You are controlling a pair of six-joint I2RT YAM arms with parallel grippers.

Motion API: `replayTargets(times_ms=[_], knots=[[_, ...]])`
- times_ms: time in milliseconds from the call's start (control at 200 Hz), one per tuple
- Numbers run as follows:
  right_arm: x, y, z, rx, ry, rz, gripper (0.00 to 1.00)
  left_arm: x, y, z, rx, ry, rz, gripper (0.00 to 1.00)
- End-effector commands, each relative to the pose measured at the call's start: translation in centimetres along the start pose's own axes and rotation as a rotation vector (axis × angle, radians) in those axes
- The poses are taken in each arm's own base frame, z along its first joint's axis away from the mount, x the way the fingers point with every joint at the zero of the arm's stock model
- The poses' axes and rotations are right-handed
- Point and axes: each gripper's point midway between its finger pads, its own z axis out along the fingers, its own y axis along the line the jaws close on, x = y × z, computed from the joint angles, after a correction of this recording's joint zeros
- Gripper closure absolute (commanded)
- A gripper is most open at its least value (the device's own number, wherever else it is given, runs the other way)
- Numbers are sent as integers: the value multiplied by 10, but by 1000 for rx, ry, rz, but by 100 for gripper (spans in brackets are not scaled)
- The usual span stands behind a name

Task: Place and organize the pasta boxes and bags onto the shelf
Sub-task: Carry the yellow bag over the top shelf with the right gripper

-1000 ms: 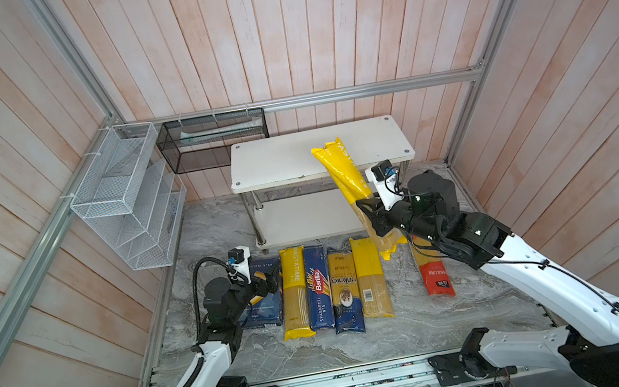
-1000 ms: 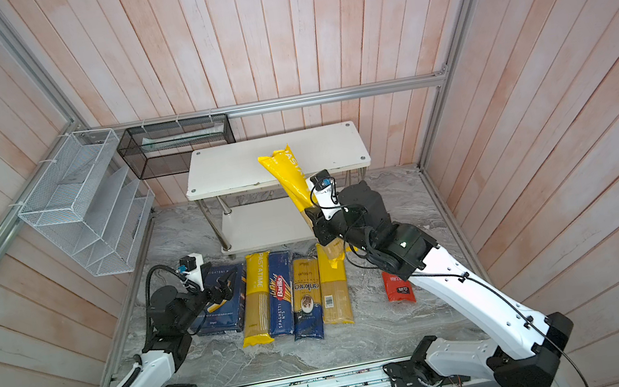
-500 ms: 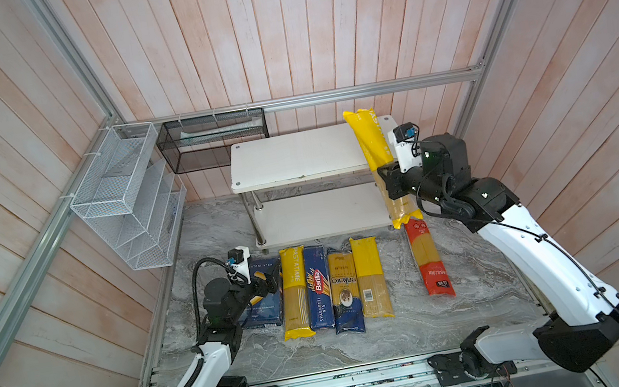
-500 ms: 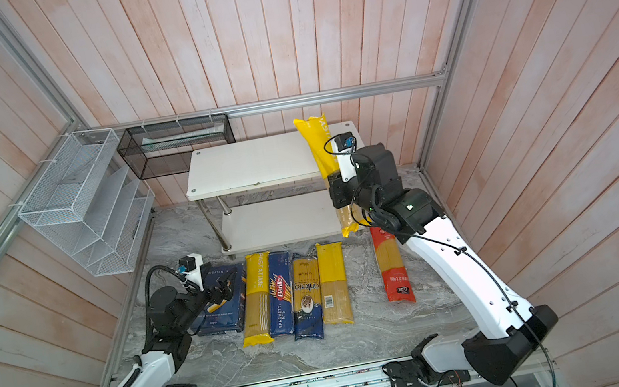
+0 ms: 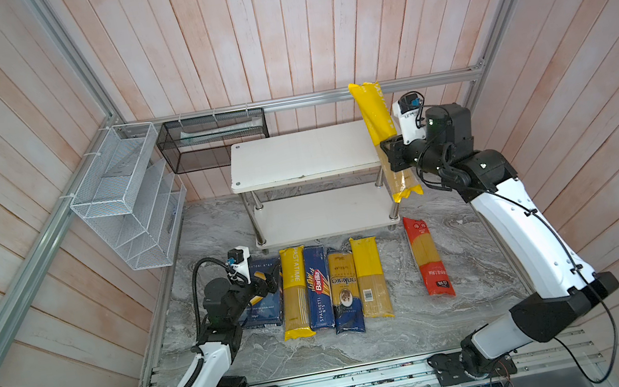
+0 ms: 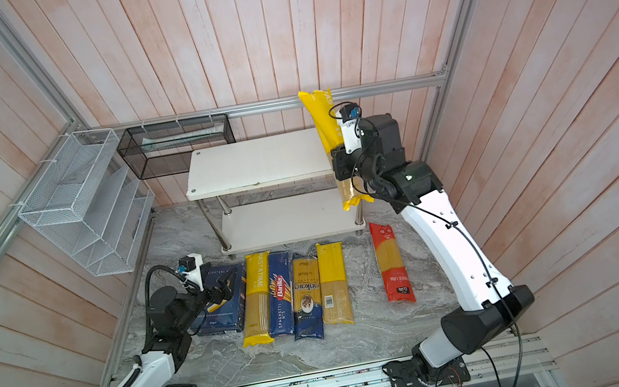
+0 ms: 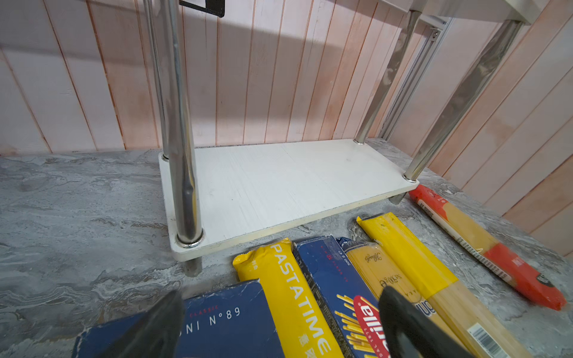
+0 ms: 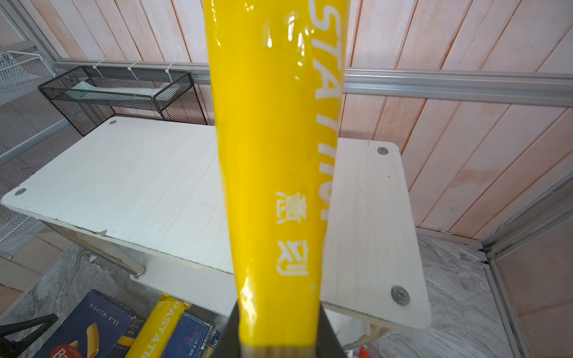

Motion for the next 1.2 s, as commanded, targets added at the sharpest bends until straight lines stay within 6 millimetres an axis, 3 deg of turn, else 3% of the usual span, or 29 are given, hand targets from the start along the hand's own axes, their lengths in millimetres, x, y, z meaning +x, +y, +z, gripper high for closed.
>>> replayTargets(times_ms=[0,105,350,1195], knots=[[-61,0,-19,-25,-174,-21,100,-2,-1,1,4,-9,4,0],[-73,-7,-14,3,-191,-30,100,-2,-1,1,7,-7,5,0],[-78,-16,5,45,-168,-45,100,-3,-1,0,1,-16,5,0],[-52,-48,89,129,-76,-17,100,-4,0,-2,-8,-25,6,0]])
